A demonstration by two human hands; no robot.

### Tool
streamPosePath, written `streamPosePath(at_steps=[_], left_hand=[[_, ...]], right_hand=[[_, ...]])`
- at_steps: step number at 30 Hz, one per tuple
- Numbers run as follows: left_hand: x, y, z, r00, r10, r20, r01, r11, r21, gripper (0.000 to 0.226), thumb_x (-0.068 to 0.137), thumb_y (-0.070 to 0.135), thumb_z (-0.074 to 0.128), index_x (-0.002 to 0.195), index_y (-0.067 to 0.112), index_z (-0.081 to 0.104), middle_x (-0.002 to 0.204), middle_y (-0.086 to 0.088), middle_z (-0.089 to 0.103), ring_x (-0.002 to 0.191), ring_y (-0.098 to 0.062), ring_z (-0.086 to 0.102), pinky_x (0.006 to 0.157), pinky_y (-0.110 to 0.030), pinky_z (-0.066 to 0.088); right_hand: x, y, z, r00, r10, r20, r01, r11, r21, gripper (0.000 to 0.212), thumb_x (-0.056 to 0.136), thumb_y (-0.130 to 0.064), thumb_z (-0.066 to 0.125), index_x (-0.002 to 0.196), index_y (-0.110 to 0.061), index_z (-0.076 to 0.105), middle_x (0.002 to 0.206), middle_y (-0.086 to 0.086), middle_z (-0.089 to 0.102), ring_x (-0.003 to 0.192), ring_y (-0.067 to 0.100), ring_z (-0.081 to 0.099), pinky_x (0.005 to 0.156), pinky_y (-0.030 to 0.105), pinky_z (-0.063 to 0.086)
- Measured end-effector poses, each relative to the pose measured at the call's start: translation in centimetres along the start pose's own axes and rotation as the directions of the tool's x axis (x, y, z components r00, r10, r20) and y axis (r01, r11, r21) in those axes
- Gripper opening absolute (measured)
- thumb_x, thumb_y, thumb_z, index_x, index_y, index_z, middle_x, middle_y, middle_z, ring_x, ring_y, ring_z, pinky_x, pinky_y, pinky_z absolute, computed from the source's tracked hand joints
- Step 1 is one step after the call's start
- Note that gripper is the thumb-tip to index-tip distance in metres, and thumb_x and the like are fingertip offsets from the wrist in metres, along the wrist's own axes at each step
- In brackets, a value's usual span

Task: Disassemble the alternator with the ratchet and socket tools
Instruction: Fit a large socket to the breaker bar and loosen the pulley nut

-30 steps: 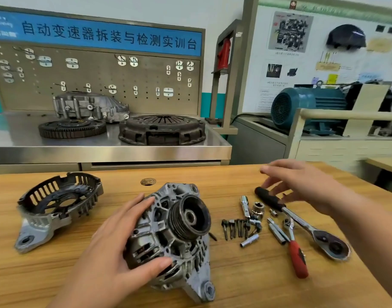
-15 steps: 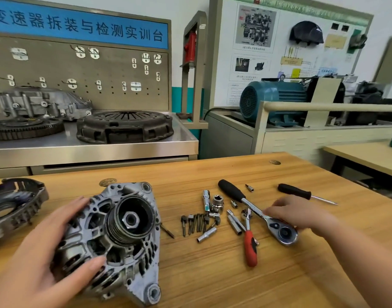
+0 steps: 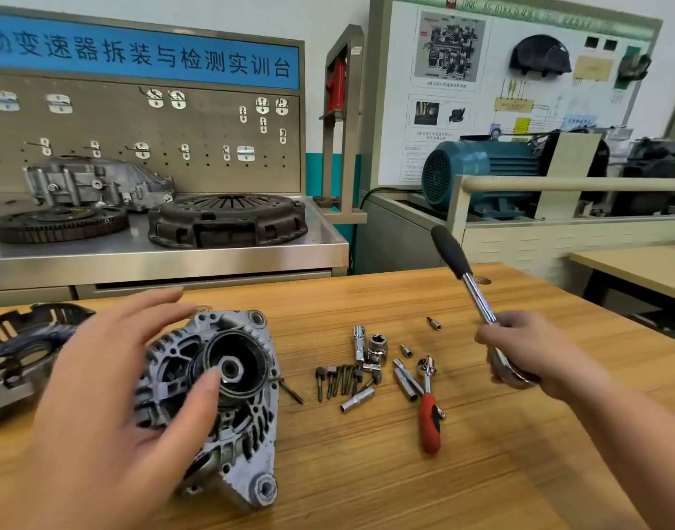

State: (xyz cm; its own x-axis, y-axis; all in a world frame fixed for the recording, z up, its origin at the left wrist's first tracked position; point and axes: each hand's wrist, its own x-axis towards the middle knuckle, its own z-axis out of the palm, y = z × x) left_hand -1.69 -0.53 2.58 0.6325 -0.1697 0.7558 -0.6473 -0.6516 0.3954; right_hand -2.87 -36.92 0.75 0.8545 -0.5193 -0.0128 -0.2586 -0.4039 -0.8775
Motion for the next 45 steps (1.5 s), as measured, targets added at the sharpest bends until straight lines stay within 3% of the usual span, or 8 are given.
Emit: streamPosePath(at_steps=[5,9,14,17,21,26,33,45], left_hand=[[0.8,7.7,3.5,0.88,0.45,0.151,-0.468,0.876,0.118,0.052,0.078,0.043,0.057,0.124,0.021,0.05,0.128,0.004,0.054,0.123,-0.015,0.046,0.11,-0.037,0.033],[3.5,12.2,7.6,0.777,0.476,0.412,-0.585,0.788,0.193,0.067,0.08,0.048,0.066,0.135,0.018,0.042,0.13,0.002,0.055,0.125,-0.02,0.047,0.113,-0.039,0.027],[6.5,12.9,9.6,0.763,0.542,0.353,-0.624,0.76,0.182,0.04,0.093,0.032,0.045,0.118,0.021,0.017,0.062,0.008,0.045,0.052,-0.011,0.05,0.045,-0.022,0.036],[8.5,12.4,8.5,0.804,0.517,0.294,-0.584,0.777,0.235,0.03,0.093,0.027,0.045,0.113,0.026,0.023,0.054,0.008,0.036,0.042,-0.003,0.035,0.036,-0.021,0.025],[10.3,10.7,7.1,0.892,0.288,0.349,-0.364,0.915,0.174,0.008,0.095,0.036,0.048,0.089,0.034,0.043,0.066,0.01,0.05,0.057,-0.001,0.043,0.046,-0.023,0.029],[9.7,8.6,4.8,0.846,-0.028,0.532,0.144,0.974,-0.178,0.038,0.087,0.03,0.063,0.051,0.038,0.054,0.069,0.003,0.064,0.05,-0.004,0.049,0.048,-0.02,0.036],[9.7,7.9,1.3,0.641,-0.128,0.757,0.712,0.466,-0.525,0.026,0.072,0.041,0.069,0.074,0.016,0.064,0.051,0.004,0.034,0.039,-0.01,0.025,0.035,-0.019,0.022],[5.9,6.5,2.5,0.507,-0.193,0.84,0.837,-0.121,-0.533,0.037,0.086,0.04,0.039,0.074,0.01,0.056,0.054,-0.001,0.037,0.041,-0.014,0.031,0.042,-0.027,0.031]], right_hand=[[-3.4,-6.2,-2.4,0.962,-0.155,0.226,0.221,0.926,-0.306,0.012,0.085,-0.014,0.07,0.085,-0.002,0.065,0.052,0.009,0.064,0.044,0.023,0.061,0.046,0.033,0.053],[-6.4,-9.5,-2.5,0.883,-0.232,0.407,0.405,0.815,-0.415,0.023,0.065,-0.028,0.08,0.083,-0.018,0.069,0.058,0.001,0.065,0.048,0.011,0.057,0.056,0.034,0.047],[-6.9,-10.5,-3.8,0.773,-0.339,0.537,0.418,0.908,-0.028,0.026,0.064,-0.009,0.085,0.081,-0.012,0.066,0.054,0.003,0.061,0.041,0.014,0.055,0.037,0.018,0.04],[-5.1,-10.6,-4.2,0.733,-0.414,0.539,0.309,0.91,0.277,0.023,0.067,-0.026,0.078,0.083,-0.011,0.071,0.063,0.01,0.066,0.047,0.018,0.061,0.04,0.022,0.046],[0.0,-8.8,-1.9,0.875,-0.376,0.304,0.191,0.846,0.498,0.022,0.084,-0.036,0.065,0.075,-0.019,0.077,0.079,0.007,0.073,0.063,0.014,0.068,0.049,0.024,0.053],[6.4,-2.4,6.1,0.936,-0.163,0.313,0.248,0.934,-0.256,0.028,0.091,-0.032,0.065,0.114,-0.016,0.064,0.112,0.0,0.067,0.096,0.015,0.063,0.078,0.027,0.054],[8.6,-1.3,10.7,0.931,-0.084,0.354,0.254,0.847,-0.466,0.061,0.081,-0.053,0.071,0.131,-0.022,0.055,0.132,-0.001,0.058,0.118,0.016,0.055,0.097,0.032,0.047],[7.6,0.5,11.0,0.949,-0.264,0.171,0.303,0.915,-0.265,0.03,0.083,-0.033,0.074,0.109,-0.023,0.064,0.102,-0.01,0.064,0.097,0.009,0.059,0.069,0.017,0.044]])
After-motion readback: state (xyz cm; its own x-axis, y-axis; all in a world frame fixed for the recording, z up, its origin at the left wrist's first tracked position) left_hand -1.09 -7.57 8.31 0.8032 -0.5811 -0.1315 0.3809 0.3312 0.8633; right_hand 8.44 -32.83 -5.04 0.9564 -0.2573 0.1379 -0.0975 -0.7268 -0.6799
